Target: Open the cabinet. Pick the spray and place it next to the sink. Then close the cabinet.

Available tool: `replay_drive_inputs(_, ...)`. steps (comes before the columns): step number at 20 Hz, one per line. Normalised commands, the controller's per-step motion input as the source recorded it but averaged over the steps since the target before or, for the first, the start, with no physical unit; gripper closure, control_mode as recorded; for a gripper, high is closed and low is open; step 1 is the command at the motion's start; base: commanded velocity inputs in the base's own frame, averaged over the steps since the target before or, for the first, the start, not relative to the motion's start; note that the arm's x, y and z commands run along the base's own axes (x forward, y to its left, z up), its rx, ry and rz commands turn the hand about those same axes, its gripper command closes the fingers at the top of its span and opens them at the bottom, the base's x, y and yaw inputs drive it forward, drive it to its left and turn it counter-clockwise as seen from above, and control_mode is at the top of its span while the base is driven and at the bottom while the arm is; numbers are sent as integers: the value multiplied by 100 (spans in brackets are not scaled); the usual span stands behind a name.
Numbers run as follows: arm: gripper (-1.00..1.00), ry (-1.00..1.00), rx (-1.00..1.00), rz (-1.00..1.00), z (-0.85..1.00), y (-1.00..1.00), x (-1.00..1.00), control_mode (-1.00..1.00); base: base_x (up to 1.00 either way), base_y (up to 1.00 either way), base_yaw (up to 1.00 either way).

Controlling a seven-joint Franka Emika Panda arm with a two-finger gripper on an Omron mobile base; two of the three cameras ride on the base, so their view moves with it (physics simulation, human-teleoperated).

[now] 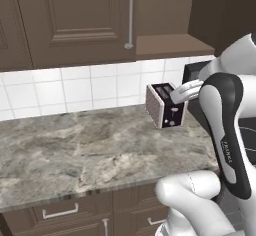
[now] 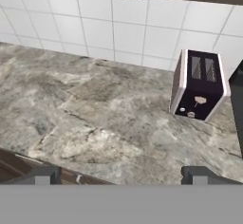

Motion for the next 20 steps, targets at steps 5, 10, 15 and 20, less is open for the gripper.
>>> replay_drive_inputs(5,-100,0,0,0,0,0,0,100,5,1,-15)
replay_drive_inputs(10,-100,0,0,0,0,0,0,100,7,1,-9)
replay_drive_inputs(15,-100,0,0,0,0,0,0,100,0,0,0)
replay_drive_inputs(20,-100,0,0,0,0,0,0,100,0,0,0)
